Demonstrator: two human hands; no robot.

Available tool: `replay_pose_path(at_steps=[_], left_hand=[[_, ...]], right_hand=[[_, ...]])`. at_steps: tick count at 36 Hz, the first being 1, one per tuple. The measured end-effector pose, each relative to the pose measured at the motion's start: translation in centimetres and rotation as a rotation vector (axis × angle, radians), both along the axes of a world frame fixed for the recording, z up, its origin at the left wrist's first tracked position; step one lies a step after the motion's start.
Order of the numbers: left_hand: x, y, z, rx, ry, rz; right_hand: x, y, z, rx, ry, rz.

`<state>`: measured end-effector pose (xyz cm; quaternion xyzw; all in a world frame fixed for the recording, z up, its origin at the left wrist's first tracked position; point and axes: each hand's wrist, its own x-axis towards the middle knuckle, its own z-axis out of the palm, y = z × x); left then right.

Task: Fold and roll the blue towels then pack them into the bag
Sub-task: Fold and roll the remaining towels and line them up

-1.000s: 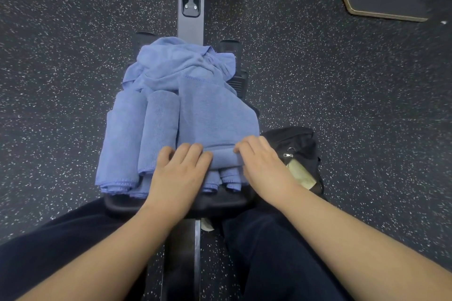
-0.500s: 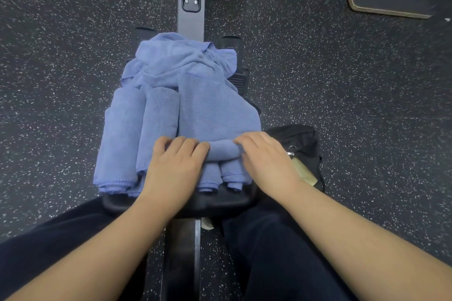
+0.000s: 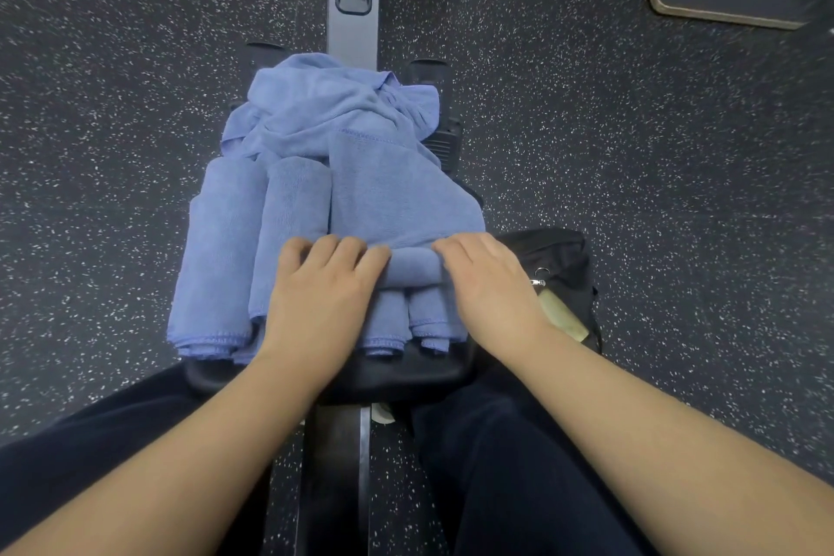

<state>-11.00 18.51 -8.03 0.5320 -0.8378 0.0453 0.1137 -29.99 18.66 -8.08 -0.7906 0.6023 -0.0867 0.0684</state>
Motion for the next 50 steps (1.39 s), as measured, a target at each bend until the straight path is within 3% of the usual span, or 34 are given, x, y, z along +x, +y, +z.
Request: replay_pose_path(at_steps=[15, 27, 42, 50], left_hand=[[-0.8, 1.5, -0.8, -0.104, -0.013, -0.047], [-1.1, 1.3, -0.7, 0.066, -0.058, 0.002], [-1.6, -0.4, -0.7, 0.139, -0.061, -0.018], [-1.3, -1.0, -0.5, 0.144, -0.043, -0.038]], right_hand=[[-0.7, -0.4, -1.3, -0.106, -0.058, -0.078], [-0.5, -0.3, -0.7, -0.244, -0.205, 0.079], [-0.2, -0.6, -0.9, -0.145, -0.181, 0.024], [0.0, -1.2, -1.0, -0.194, -0.101, 0.022]])
